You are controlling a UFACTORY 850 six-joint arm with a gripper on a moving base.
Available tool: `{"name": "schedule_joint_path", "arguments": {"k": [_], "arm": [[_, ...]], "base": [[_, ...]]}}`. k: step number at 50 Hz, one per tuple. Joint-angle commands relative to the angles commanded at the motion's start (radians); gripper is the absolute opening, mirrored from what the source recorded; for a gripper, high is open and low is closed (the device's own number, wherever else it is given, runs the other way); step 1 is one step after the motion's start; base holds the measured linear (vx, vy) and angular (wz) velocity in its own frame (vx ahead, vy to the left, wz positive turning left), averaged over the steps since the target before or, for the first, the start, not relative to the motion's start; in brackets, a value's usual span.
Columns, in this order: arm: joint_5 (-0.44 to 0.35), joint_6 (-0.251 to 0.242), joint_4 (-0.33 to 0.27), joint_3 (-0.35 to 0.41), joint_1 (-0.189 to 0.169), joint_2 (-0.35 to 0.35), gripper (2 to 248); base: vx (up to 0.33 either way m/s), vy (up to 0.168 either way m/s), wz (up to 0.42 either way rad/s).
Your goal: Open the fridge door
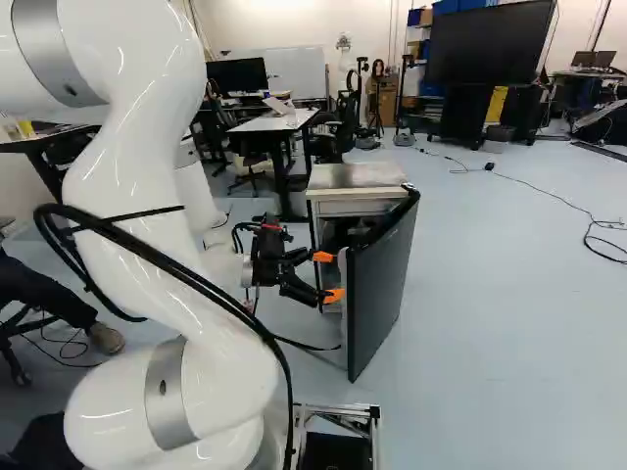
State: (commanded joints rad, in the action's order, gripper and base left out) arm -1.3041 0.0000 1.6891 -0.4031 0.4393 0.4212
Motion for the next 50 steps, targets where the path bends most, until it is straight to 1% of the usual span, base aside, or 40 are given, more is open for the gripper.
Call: {"name": "schedule_joint_path", "arguments": {"k": [16,24,33,40,50], "arm": [[-0.067,0.000,0.000,0.000,0.000,0.000,247],[-0.073,0.000,0.000,-0.001,-0.002,0.000,247],[-0.073,0.000,0.000,-0.010,-0.021,0.003,247],[-0.073,0.000,0.000,-0.015,-0.028,0.005,247],[-0.073,0.000,0.000,-0.048,-0.041,0.017,247]], "base": [[0.000,0.000,0.000],[0.000,0.000,0.000],[0.000,0.000,0.000],[0.000,0.000,0.000],[0.000,0.000,0.000]]}}
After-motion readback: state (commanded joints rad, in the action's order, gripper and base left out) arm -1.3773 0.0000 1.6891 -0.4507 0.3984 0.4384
